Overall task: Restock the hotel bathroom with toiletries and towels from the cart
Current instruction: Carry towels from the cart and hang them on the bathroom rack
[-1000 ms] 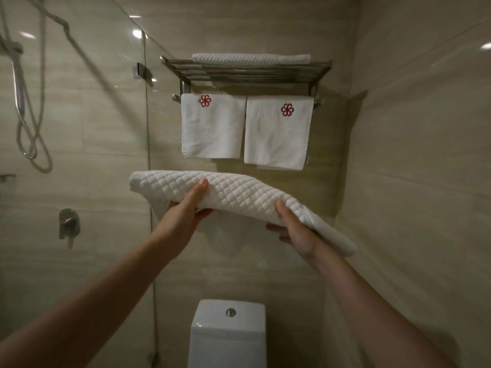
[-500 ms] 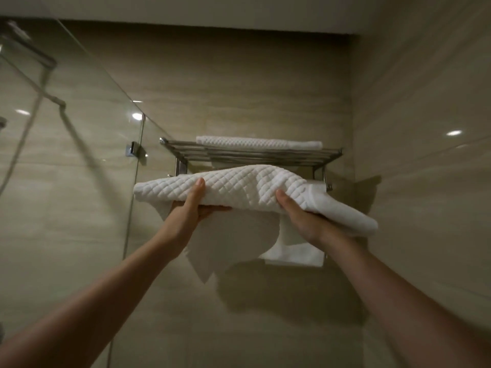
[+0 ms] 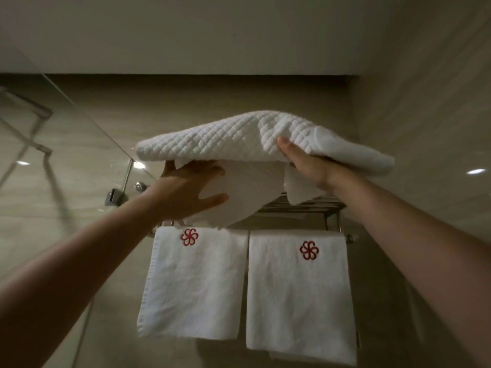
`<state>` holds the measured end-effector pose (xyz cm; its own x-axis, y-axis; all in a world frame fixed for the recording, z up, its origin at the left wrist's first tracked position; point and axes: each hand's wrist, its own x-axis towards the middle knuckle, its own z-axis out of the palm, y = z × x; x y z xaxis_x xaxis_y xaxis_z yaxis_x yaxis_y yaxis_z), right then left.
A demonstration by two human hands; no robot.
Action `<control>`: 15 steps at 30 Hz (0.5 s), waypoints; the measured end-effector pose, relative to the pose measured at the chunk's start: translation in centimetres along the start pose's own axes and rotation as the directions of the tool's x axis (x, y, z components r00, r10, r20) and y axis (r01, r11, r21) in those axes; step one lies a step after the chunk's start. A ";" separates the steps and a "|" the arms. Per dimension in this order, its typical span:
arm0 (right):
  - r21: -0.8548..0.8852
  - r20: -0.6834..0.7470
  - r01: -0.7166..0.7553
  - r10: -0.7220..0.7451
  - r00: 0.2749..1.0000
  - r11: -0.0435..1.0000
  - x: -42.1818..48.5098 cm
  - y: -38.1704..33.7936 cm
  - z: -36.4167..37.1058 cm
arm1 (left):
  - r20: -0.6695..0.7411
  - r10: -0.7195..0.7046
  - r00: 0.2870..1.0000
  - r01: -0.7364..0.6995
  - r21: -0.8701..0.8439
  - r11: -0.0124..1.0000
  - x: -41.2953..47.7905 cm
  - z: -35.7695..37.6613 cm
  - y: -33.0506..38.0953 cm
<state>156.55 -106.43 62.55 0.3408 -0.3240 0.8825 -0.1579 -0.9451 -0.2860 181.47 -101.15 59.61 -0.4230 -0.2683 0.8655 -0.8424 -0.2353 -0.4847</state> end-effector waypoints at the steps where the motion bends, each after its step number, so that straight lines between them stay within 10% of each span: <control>1: -0.006 -0.017 0.024 -0.024 1.000 1.000 1.3 0.0 -0.5 | 0.017 0.008 1.000 -0.009 0.086 0.996 1.3 0.5 -0.2; 15: -0.191 -0.079 0.182 -0.200 0.977 0.965 12.6 6.9 -2.7 | 0.171 -0.368 0.914 0.248 0.482 0.840 13.4 8.2 -2.3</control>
<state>157.31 -116.93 72.73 0.2915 -0.1240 0.9485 -0.2671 -0.9627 -0.0438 180.44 -111.87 71.30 -0.0197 -0.3188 0.9476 -0.6519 -0.7145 -0.2540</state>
